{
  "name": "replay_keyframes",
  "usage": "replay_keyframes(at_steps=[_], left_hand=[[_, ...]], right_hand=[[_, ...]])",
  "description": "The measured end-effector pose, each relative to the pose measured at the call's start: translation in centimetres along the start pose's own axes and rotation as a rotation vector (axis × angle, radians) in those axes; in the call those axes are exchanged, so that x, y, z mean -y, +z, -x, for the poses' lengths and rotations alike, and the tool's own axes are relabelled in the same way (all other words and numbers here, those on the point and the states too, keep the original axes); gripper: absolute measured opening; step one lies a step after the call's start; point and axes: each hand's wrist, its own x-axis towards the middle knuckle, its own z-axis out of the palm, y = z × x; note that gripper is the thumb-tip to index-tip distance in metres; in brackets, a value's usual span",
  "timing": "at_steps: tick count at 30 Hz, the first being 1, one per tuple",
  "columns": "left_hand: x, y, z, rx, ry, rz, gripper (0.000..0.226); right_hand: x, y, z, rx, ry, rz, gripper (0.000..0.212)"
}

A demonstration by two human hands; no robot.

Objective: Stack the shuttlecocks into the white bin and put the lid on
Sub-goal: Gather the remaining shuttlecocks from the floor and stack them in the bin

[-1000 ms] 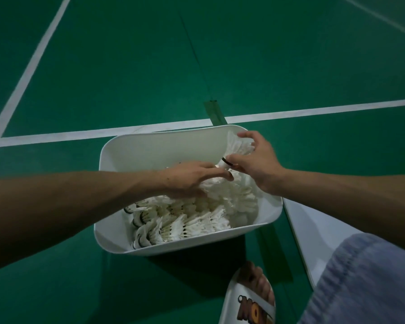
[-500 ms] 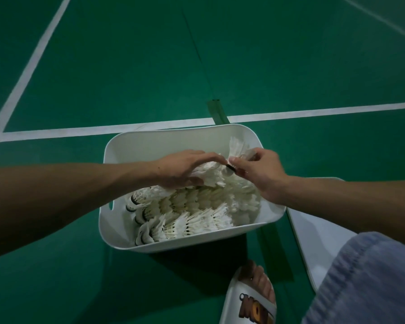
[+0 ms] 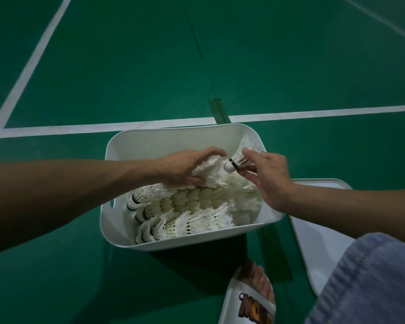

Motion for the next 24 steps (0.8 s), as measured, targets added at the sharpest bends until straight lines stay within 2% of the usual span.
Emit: replay_keyframes(at_steps=[8, 19, 24], left_hand=[[0.2, 0.0, -0.2, -0.006, -0.030, 0.015, 0.071], [1.0, -0.4, -0.2, -0.035, -0.073, 0.002, 0.069], [0.8, -0.6, 0.2, -0.023, -0.060, -0.011, 0.069]], right_hand=[[-0.7, 0.2, 0.7, 0.033, 0.088, -0.050, 0.018], [-0.8, 0.2, 1.1, 0.020, 0.069, 0.117, 0.012], [-0.8, 0.2, 1.5, 0.000, 0.060, 0.104, 0.023]])
